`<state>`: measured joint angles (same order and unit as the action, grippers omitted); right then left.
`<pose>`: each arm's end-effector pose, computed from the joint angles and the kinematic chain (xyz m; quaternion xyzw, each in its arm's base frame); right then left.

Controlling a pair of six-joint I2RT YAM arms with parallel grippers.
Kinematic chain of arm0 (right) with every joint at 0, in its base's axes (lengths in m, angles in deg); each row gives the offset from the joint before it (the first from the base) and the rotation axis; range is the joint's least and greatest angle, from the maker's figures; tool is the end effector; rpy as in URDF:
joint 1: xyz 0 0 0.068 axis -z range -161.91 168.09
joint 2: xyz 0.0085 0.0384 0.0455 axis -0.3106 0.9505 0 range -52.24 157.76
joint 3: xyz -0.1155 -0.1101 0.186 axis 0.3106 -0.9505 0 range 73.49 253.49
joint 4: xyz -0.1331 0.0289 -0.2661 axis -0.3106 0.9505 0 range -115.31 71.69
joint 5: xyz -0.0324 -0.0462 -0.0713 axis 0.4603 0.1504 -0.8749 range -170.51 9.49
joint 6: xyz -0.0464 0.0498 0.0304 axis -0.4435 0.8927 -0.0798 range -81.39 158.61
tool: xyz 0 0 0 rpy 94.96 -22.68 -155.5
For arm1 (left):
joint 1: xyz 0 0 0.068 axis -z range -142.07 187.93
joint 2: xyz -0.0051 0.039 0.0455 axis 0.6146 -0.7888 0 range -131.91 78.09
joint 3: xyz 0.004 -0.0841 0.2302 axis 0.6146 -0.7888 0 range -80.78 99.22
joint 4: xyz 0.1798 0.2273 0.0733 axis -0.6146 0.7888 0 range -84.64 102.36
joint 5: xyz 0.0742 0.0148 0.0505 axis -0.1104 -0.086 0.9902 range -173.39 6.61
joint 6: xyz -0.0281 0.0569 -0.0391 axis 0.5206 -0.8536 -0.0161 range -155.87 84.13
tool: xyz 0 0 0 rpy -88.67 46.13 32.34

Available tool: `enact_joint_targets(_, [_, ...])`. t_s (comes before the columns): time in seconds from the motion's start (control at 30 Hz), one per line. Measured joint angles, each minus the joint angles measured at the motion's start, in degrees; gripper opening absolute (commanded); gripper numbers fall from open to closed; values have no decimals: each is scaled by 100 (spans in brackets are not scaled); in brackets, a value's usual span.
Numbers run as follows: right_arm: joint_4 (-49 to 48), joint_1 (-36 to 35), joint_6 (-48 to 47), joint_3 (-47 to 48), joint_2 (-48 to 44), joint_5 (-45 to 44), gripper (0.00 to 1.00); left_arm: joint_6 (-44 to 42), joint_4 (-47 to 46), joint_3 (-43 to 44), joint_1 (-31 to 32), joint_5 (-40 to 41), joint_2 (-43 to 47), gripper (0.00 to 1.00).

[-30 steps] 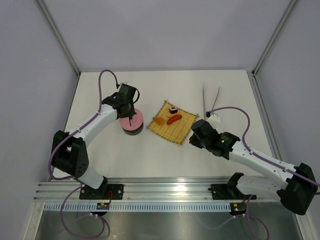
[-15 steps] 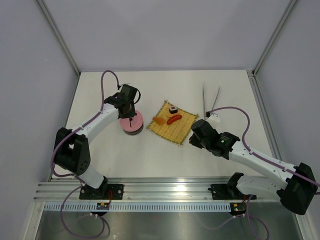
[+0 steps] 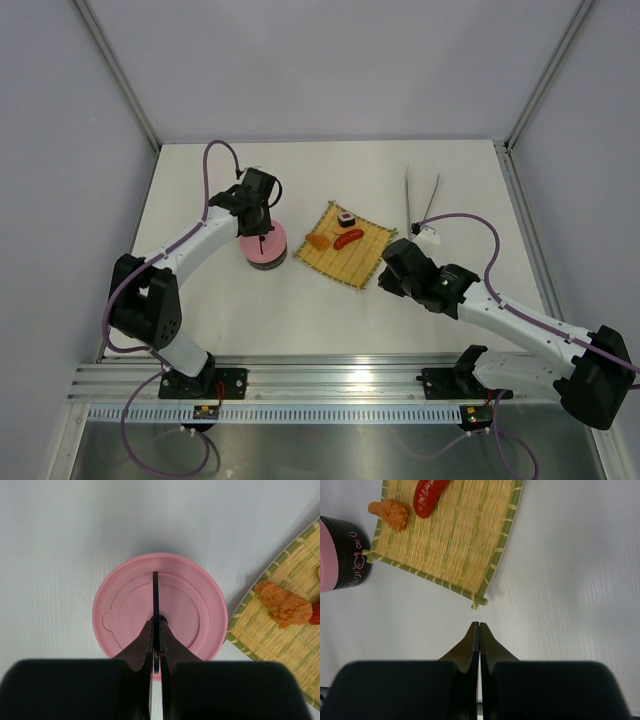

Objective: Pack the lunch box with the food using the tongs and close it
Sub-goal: Close the box lid on the packing box.

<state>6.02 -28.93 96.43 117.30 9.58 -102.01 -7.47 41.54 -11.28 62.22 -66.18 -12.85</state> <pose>0.2107 0.1925 0.1896 0.1512 0.9111 0.1639 0.3468 0.3561 -0.1405 0.1875 -0.0757 0.9474 0.0064 0.3108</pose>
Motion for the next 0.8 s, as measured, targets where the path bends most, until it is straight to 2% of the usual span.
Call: enact_joint_targets(0.8, [-17,0,-61,0,39,9,0,-153,411,400,79,15,-199,0])
